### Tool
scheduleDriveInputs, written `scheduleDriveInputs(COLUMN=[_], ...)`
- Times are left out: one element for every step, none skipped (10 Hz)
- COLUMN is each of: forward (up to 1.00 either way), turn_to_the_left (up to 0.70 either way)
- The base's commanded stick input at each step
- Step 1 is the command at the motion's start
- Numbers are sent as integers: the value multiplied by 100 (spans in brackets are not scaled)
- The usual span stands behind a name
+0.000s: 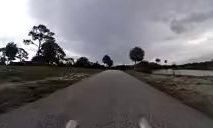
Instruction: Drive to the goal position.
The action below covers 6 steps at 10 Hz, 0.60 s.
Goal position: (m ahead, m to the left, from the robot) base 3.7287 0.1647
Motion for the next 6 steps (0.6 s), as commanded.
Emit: scheduleDriveInputs(forward=[100, 100, 100, 100, 100, 100], turn_to_the_left=[0, 0, 0, 0, 0, 0])
